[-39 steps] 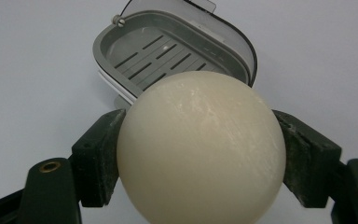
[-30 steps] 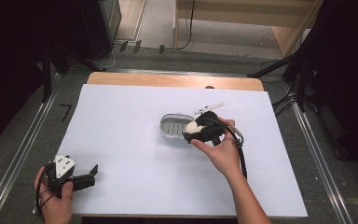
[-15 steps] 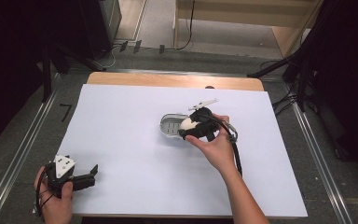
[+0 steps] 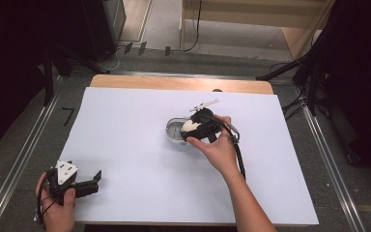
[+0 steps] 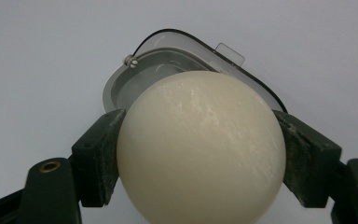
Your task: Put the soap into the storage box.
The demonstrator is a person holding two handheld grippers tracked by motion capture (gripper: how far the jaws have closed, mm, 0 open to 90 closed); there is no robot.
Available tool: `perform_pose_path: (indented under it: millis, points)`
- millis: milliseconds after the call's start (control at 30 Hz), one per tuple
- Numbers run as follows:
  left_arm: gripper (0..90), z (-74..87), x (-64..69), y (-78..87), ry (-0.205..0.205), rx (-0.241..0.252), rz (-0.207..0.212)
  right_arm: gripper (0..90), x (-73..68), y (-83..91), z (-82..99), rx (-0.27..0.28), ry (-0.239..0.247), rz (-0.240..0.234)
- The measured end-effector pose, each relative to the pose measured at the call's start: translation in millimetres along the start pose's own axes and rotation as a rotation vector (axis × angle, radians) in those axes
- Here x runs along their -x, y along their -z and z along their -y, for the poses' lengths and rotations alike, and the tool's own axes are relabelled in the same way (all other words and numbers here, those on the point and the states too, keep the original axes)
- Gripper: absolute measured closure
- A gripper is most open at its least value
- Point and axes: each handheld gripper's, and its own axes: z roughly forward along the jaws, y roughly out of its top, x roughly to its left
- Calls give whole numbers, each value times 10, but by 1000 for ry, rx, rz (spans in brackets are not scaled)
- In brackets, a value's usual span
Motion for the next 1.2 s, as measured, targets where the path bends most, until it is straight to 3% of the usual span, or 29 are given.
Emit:
perform_pose_path:
  millis: [767,1200]
  points:
    - [0,1,0,2,0,3,-2,246,-24,-233,-123,-28,-23,-1]
    - [0,0,-1,1,0,-1,0,245,20,-332,-129,-46,-69,4]
